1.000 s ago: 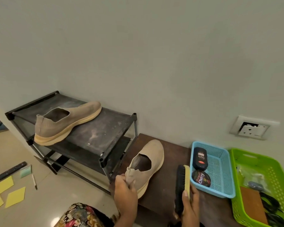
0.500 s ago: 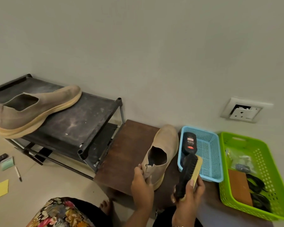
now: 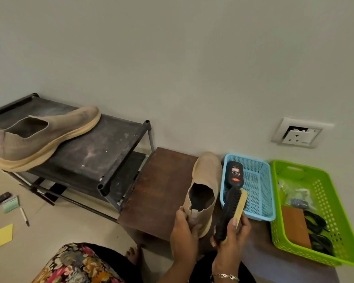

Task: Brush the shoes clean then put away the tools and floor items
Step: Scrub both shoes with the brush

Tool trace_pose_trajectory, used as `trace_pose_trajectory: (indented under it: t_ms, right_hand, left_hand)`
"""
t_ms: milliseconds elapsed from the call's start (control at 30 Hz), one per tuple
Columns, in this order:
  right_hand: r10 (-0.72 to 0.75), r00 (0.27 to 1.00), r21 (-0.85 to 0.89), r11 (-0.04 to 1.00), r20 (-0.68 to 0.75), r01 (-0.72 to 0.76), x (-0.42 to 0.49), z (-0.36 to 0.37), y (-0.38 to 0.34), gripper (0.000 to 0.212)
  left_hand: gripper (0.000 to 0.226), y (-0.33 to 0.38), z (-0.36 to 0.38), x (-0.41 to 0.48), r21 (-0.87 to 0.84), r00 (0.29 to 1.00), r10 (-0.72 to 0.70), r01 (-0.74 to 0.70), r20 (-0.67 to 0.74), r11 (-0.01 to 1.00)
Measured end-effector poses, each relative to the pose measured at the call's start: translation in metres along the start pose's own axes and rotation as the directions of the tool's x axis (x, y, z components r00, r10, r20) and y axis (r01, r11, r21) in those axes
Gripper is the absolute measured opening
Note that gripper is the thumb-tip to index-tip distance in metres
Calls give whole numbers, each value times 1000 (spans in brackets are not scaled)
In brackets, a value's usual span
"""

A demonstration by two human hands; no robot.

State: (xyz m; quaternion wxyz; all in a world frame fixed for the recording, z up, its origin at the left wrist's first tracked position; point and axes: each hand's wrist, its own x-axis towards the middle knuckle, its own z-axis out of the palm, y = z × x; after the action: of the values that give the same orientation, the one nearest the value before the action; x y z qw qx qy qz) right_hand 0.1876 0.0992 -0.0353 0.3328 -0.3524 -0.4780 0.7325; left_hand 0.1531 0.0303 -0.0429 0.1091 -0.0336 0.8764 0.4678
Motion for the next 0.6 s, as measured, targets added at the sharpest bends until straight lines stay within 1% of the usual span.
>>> trace_pose_trajectory:
  t_ms: [67,133,233,333,500,600]
  right_hand:
    - [-15,999,-35,999,34,16,-7,3,-7,31]
    - [-25,995,-58,998,92,30,-14,1,-11,31]
    - [-42,985,-126,990,165,64,-28,2,-14,27]
    - [-33,961,-182,980,276,85,-45,6,-20,37]
    - [-20,933,-185,979,360,92,-71,16,-24,25]
    - [-19,925,-189,977,381,98,-86,25,-32,24]
  left_hand:
    - [40,0,-15,-2,38,998,64,-65,18,997]
    - [42,0,-33,-5,74,991,132,-132,1,988]
    - [43,-7,-64,-13,118,972,221,-211,-79,970]
    - [39,-14,-100,-20,130,948,275,-256,-161,958]
    - [35,-35,-156,-31,162,914,263,-222,-309,962]
    - [31,-47,-178,-37,152,898,251,-208,-360,966]
